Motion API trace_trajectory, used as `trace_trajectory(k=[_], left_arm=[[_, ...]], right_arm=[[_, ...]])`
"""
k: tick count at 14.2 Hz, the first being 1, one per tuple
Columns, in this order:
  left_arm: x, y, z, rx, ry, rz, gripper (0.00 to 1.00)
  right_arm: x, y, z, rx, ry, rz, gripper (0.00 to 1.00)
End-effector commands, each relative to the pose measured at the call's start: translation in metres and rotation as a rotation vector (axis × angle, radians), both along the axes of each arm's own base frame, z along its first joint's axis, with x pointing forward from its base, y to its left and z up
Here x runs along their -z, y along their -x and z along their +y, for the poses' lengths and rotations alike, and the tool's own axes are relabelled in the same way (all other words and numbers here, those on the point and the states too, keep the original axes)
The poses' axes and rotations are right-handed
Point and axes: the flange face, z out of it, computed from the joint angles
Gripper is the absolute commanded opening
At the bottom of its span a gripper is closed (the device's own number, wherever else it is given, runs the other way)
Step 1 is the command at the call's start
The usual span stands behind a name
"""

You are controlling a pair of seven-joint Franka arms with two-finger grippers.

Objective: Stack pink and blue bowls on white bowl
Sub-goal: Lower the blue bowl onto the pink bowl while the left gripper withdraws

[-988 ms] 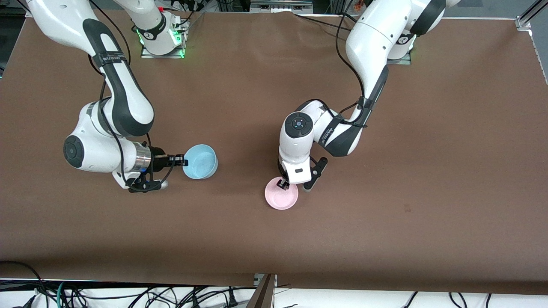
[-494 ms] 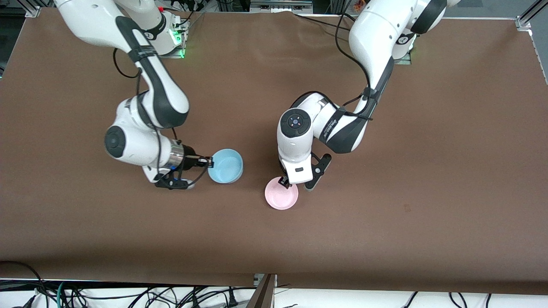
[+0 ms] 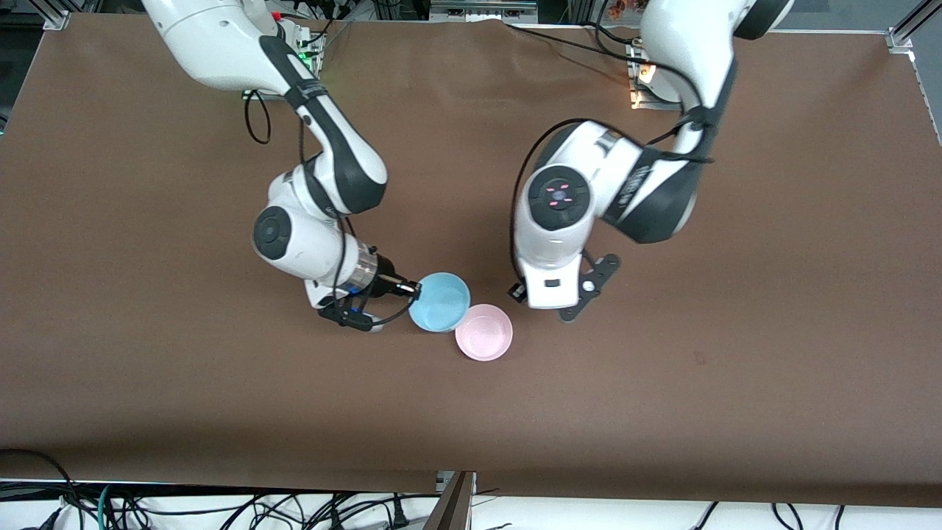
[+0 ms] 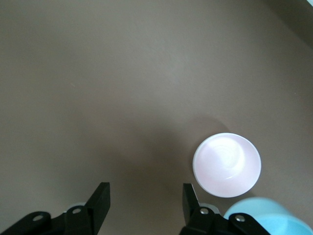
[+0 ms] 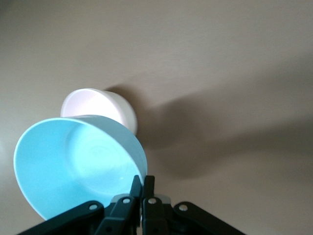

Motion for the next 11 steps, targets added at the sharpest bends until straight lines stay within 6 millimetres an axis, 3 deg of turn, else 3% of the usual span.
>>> trace_trajectory(k=[1,5,7,11], left_arm=[[-0.045,0.001,0.056,0.156,0.013,0.073,0.68],[-0.093,-0.007,0.143,0.366,0.035,0.090,0.69],[-0.104,-0.007,0.179,0.489,0.052,0.130,0.71],[-0.111,-0.003,0.221,0.600,0.074,0.143,0.70]], right_arm=[[0.004,-0.008,0.034,0.063,-0.034,-0.017,0.00],[0.018,-0.006,0.061,0.095,-0.043,-0.010,0.00],[0.026,-0.008,0.062,0.097,-0.041,-0.011,0.00],[0.041,-0.006,0.064,0.087,-0.022,-0.004,0.00]])
